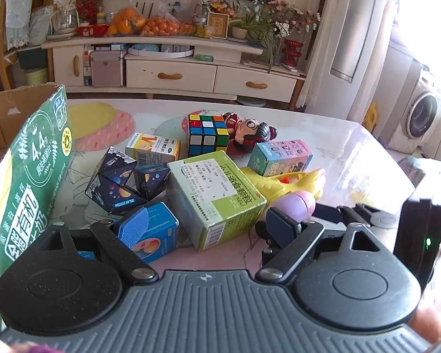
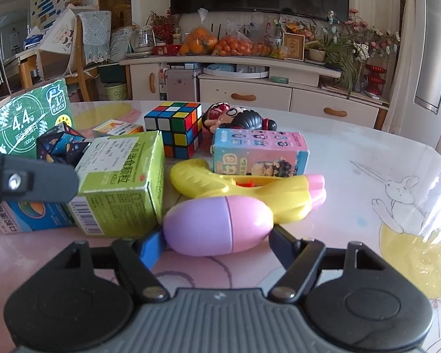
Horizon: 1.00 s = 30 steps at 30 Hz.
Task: Organize rigid objects
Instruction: 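Lower the right tool around the pink egg toy while the left tool nears the green box, then close the left tool on the light-green medicine box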
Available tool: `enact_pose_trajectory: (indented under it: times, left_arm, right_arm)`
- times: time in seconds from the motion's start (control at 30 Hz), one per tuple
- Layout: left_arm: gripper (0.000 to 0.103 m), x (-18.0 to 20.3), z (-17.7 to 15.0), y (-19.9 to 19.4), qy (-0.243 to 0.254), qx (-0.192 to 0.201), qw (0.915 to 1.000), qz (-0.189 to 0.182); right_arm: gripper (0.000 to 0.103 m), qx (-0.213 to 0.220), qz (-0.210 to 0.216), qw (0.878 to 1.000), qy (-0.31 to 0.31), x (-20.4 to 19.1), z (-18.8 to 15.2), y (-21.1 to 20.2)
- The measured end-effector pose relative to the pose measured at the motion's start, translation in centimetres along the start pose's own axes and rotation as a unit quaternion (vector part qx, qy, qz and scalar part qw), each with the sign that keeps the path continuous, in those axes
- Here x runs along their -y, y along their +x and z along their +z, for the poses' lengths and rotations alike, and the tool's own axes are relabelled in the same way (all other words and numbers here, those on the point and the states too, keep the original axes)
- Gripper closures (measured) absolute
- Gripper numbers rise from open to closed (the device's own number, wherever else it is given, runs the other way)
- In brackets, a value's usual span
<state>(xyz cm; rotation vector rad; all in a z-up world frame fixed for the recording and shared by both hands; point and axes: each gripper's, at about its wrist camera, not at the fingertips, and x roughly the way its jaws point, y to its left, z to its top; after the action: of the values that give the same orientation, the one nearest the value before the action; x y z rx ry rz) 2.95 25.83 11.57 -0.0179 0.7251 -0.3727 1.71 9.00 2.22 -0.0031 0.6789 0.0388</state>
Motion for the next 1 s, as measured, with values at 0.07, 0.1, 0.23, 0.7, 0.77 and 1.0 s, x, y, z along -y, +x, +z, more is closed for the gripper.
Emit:
enact_pose_trajectory:
  times: [0.07,0.1,0.23,0.7,0.77,1.0]
  left_arm:
    - [0.0,0.2,0.3,0.4,-0.009,0.001,1.0,-0.002]
    - [0.0,0.4,0.4,0.7,-0.011,0.001,0.9999,-0.003]
    - [0.0,1.1,0.8,1.6,-0.02,0.002,0.9998,0.0]
    - [0.0,2.9,1.8,6.6,-0.012,-0.013,0.9988,0.047]
    - [0.0,3.0,1.9,7.0,-0.005,-0.012,0.9985,0.054]
    - [0.0,3.4,1.4,8.1,0.026,-0.012,0.9965,0.078]
  right_arm:
    - [0.028,0.0,0.001,1.0,0.0,0.2,-0.1,-0.2]
    - [0.028,0.0,0.002,1.0,0.0,0.3,0.0,-0.3]
    - [0.028,0.005,-0.005,1.0,-0.006,0.9,-0.1,-1.2]
    - [0.027,-0.004,-0.019,1.0,0.004,2.9,-1.3,-2.9]
    - [0.026,-0.005,-0.019,1.0,0.008,3.0,-1.2,-2.8]
    - [0.018,0.0,-0.014,0.999,0.04,3.5,-1.0,-2.4]
